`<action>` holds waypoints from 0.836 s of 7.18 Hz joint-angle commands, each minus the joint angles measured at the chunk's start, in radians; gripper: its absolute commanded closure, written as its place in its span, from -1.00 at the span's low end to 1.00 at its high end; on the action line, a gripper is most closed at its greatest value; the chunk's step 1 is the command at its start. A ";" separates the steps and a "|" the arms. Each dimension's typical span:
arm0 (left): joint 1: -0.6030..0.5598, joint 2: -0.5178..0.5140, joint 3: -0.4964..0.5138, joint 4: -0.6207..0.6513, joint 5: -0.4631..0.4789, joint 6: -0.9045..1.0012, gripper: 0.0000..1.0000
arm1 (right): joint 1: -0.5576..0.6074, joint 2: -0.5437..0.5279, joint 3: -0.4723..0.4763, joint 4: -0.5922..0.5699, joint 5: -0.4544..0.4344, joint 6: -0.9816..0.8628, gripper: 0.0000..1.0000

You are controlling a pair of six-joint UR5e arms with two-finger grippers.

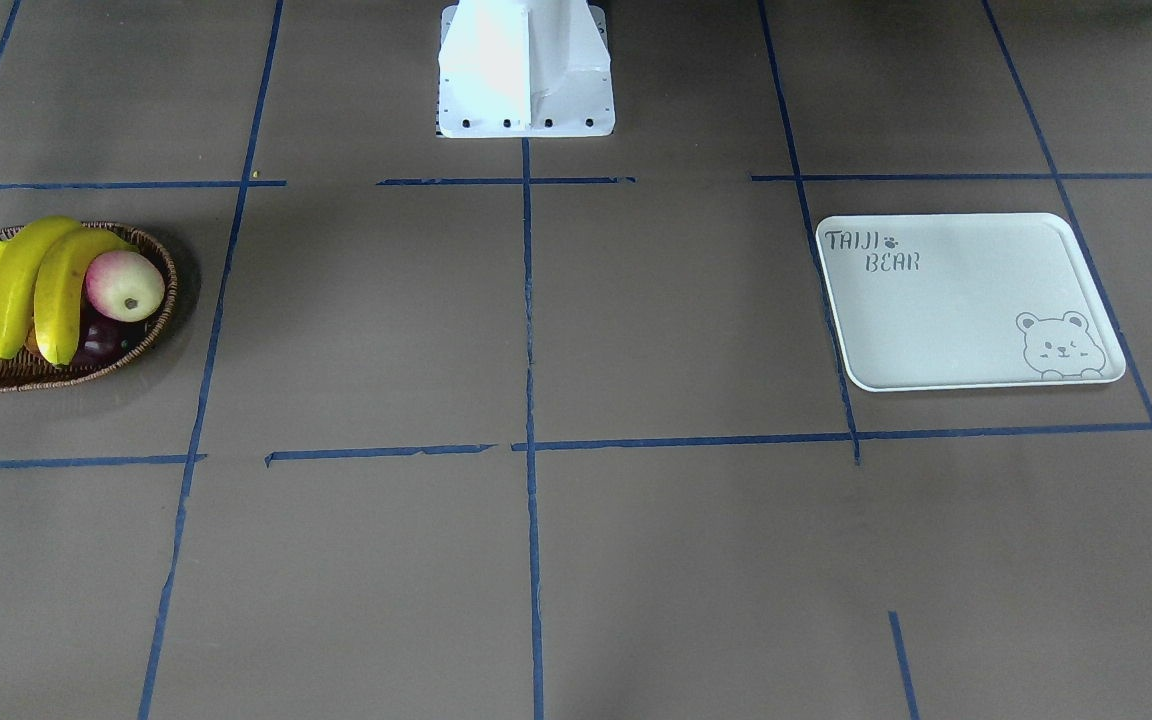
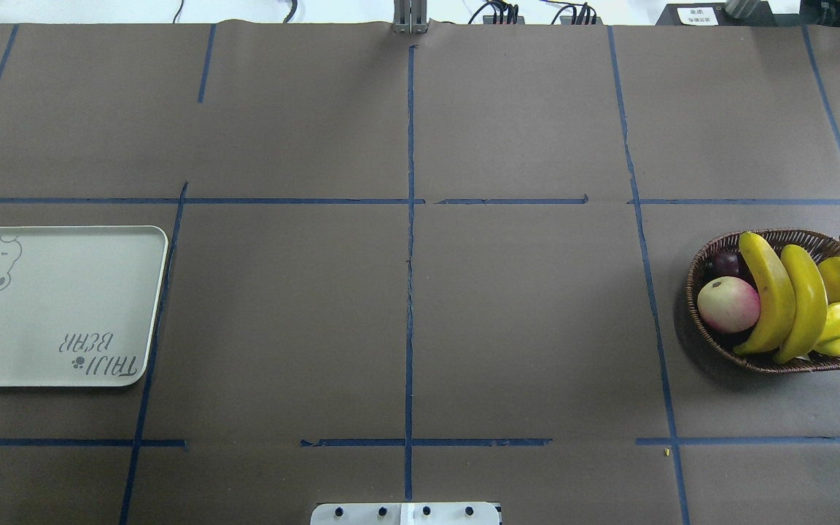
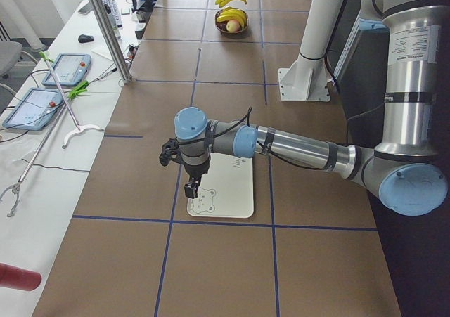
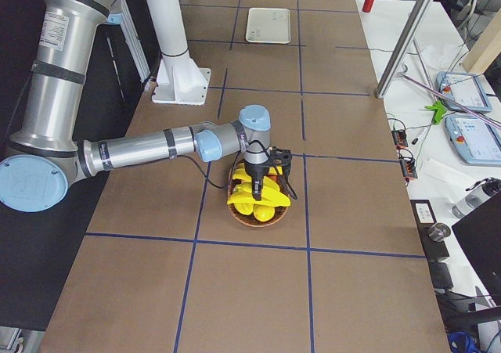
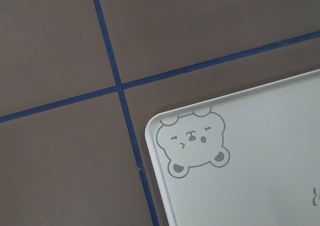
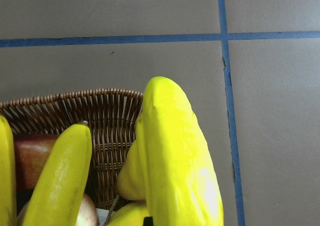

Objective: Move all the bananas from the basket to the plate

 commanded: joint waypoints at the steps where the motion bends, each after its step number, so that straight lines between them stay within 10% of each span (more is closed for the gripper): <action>1: 0.000 0.004 0.002 0.001 0.000 0.000 -1.00 | -0.004 0.007 0.001 0.008 0.005 0.079 0.92; 6: 0.000 0.008 0.005 0.000 0.000 0.002 -1.00 | -0.032 0.008 0.003 0.008 0.006 0.074 0.61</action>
